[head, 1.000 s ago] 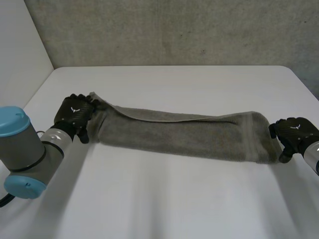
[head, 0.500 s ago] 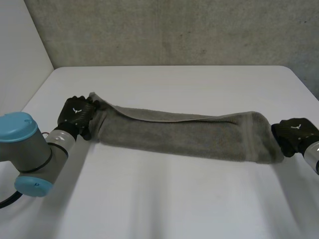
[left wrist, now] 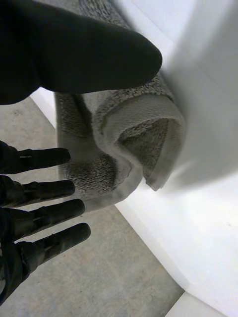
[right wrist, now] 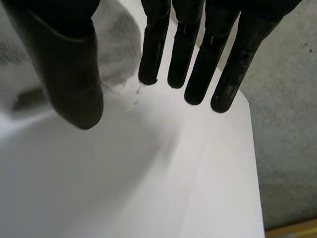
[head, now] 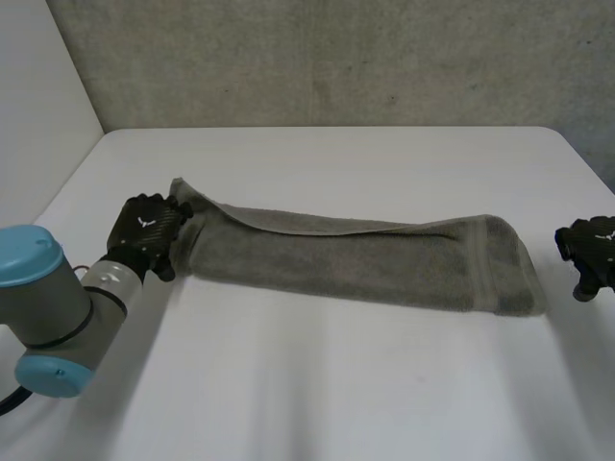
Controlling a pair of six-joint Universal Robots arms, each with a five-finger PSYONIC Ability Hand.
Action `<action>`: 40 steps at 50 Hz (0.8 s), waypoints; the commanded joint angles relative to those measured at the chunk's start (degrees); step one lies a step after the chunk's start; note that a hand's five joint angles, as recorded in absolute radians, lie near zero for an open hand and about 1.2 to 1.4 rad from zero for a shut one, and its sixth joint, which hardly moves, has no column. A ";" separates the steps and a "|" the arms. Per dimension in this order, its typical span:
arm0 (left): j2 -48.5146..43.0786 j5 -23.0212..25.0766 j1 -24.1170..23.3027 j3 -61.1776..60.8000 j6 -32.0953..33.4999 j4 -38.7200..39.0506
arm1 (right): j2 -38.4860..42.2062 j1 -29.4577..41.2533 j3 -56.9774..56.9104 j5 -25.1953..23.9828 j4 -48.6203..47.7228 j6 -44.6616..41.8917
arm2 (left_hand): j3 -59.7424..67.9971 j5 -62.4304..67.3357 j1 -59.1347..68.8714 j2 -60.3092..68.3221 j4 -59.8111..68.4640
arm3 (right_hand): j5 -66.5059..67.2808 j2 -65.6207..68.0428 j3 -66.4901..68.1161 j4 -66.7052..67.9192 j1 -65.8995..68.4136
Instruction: Fold the laundry
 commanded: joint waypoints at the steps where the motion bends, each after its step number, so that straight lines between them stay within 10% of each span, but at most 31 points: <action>1: 2.32 0.19 -0.02 -1.88 -0.12 0.09 | -2.66 -0.01 2.22 -7.98 0.41 4.57 | 3.13 3.10 3.17 3.12 3.13 | -5.33 -6.93 -6.50 -6.64 -6.40; 28: 1.44 0.54 0.07 -1.62 0.06 0.79 | 6.65 1.49 0.02 -11.85 -0.46 4.30 | 2.46 2.43 2.49 2.45 2.46 | 0.05 -1.55 -1.11 -1.26 -1.01; 31: 1.44 0.63 0.07 -1.62 0.06 0.79 | 7.36 1.49 -0.59 -11.67 -0.46 4.30 | 2.29 2.26 2.32 2.28 2.29 | 4.60 2.99 3.43 3.28 3.53; 35: 1.44 0.63 0.07 -1.61 0.06 0.79 | 7.36 1.31 -1.82 -10.80 -0.55 4.65 | 2.29 2.26 2.32 2.28 2.29 | 42.56 40.95 41.39 41.24 41.49; 40: 1.44 0.63 0.07 -1.61 0.06 0.79 | 5.96 0.78 -3.22 -4.75 -1.08 5.79 | 2.29 2.26 2.32 2.28 2.29 | 42.72 41.12 41.55 41.41 41.65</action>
